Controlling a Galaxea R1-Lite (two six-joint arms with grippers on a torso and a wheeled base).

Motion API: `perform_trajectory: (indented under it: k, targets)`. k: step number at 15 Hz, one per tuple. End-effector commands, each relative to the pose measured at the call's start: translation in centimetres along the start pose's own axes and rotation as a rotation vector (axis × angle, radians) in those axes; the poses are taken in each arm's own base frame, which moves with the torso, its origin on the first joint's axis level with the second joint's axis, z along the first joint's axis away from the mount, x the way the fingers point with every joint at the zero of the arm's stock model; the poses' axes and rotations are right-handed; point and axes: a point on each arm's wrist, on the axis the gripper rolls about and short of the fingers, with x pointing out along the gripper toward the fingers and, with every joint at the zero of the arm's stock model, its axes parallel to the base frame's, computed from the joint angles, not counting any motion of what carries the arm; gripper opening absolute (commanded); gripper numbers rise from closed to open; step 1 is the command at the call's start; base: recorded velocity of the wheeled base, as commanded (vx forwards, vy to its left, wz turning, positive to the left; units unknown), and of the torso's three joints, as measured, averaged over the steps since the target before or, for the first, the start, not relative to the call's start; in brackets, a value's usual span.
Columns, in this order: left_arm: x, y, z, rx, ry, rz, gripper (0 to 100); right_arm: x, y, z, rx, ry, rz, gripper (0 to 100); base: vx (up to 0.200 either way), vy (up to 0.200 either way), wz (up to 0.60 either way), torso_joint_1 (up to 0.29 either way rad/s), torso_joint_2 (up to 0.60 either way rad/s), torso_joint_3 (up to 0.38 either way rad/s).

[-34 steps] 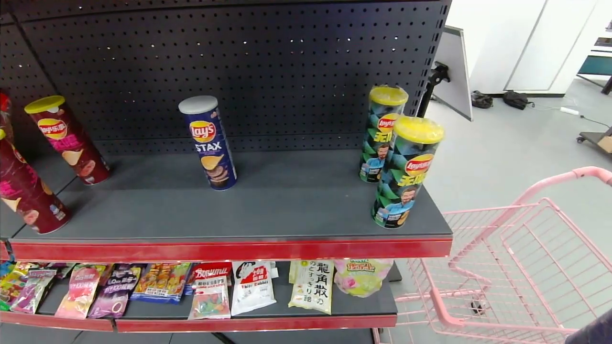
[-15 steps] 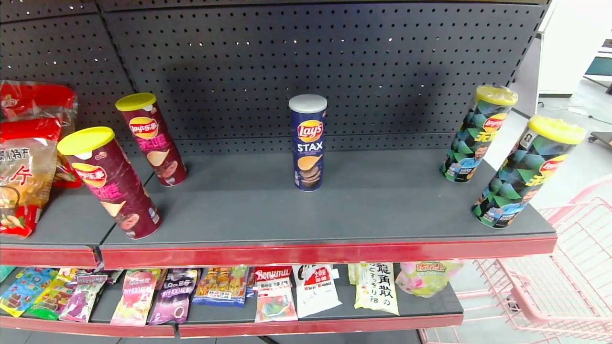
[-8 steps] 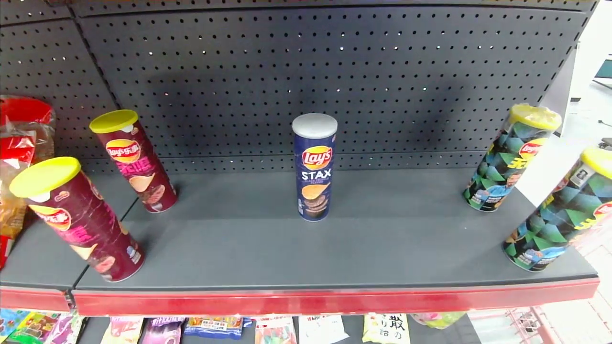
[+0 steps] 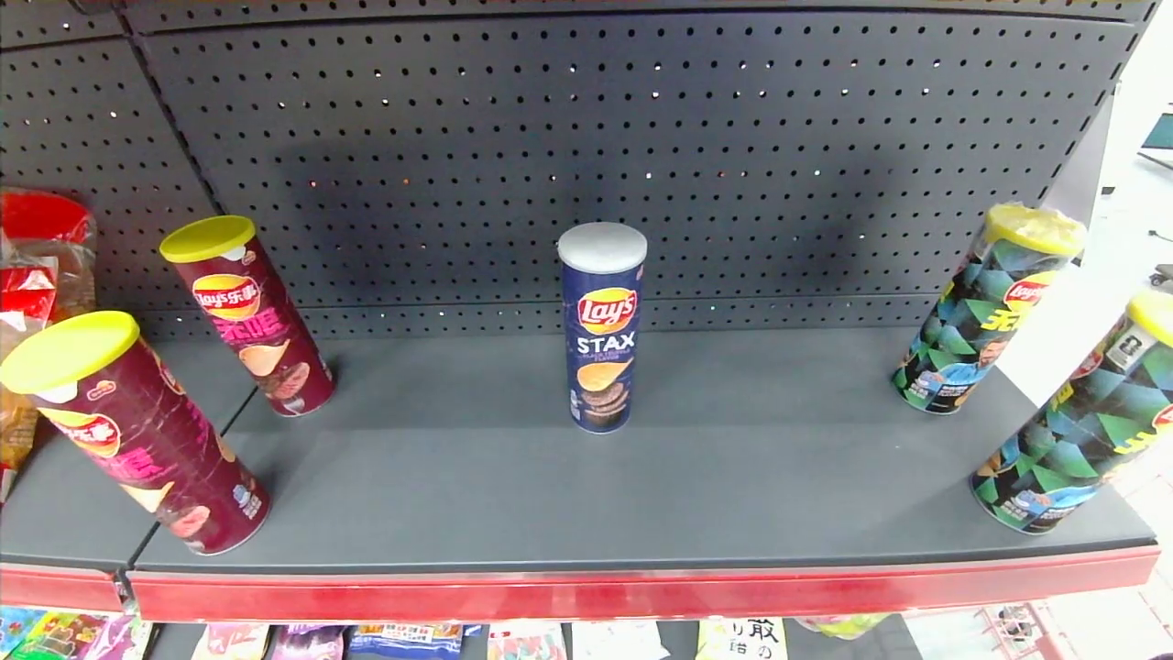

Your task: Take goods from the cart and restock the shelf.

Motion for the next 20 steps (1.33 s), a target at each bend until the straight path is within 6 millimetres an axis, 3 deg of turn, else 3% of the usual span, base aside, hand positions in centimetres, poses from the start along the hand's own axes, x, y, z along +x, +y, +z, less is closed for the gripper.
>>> perform_trajectory:
  k: [1, 3, 4, 5, 6, 9, 15, 16, 18, 20]
  targets:
    - [0.1, -0.1, 0.5, 0.036, 0.004, -0.089, 100, 0.5, -0.1, 0.3, 0.001, 0.023, 0.006, 0, 0.000, 0.000, 0.00, 0.000, 0.00, 0.000]
    - [0.0, -0.3, 7.3, 0.025, -0.063, -0.195, 100, 0.8, -0.1, 0.6, 0.000, 0.016, 0.004, 0, 0.000, 0.000, 0.00, 0.000, 0.00, 0.000]
    - [1.6, -0.6, 12.7, -0.005, -0.039, -0.337, 100, 1.3, -0.2, 0.9, 0.001, 0.025, 0.006, 0, 0.000, 0.000, 0.00, 0.000, 0.00, 0.000]
    - [2.2, -0.7, 13.5, 0.002, -0.026, -0.422, 100, 1.4, -0.2, 1.0, 0.001, 0.026, 0.006, 0, 0.000, 0.000, 0.00, 0.000, 0.00, 0.000]
    - [4.4, -1.3, 14.4, 0.051, 0.041, -0.573, 100, 1.7, -0.2, 1.2, 0.002, 0.040, 0.007, 0, 0.000, 0.000, 0.00, 0.000, 0.00, 0.000]
    - [9.4, -2.7, 14.5, 0.045, 0.172, -0.827, 100, 2.0, -0.2, 1.5, 0.000, 0.033, 0.005, 0, 0.000, 0.000, 0.00, 0.000, 0.00, 0.000]
    - [21.6, -8.0, 13.7, 0.063, 0.172, -0.974, 100, 2.6, -0.3, 2.1, 0.001, 0.039, -0.002, 0, 0.000, 0.000, 0.00, 0.000, 0.00, 0.000]
    - [22.2, -8.4, 13.7, 0.068, 0.171, -0.980, 100, 2.6, -0.3, 2.1, 0.001, 0.039, -0.002, 0, 0.000, 0.000, 0.00, 0.000, 0.00, 0.000]
    - [26.1, -10.3, 13.1, 0.128, 0.164, -1.009, 100, 2.4, -0.3, 2.2, 0.000, 0.026, -0.005, 0, 0.000, 0.000, 0.00, 0.000, 0.00, 0.000]
    - [28.2, -11.7, 13.0, 0.145, 0.156, -1.028, 100, 2.3, -0.4, 2.5, -0.001, 0.015, -0.008, 0, 0.000, 0.000, 0.00, 0.000, 0.00, 0.000]
